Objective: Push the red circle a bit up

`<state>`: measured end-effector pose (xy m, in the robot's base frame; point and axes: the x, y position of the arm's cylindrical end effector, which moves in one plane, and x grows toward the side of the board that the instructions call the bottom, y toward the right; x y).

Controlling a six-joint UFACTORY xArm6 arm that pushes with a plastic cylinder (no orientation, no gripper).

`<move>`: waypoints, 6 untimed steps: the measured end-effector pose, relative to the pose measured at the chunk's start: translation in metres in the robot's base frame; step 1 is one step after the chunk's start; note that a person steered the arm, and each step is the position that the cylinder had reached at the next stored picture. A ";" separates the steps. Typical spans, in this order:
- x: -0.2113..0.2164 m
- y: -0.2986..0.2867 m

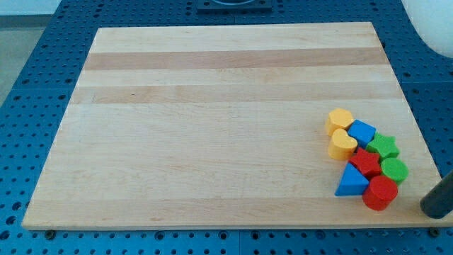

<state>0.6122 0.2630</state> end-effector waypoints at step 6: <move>-0.010 -0.049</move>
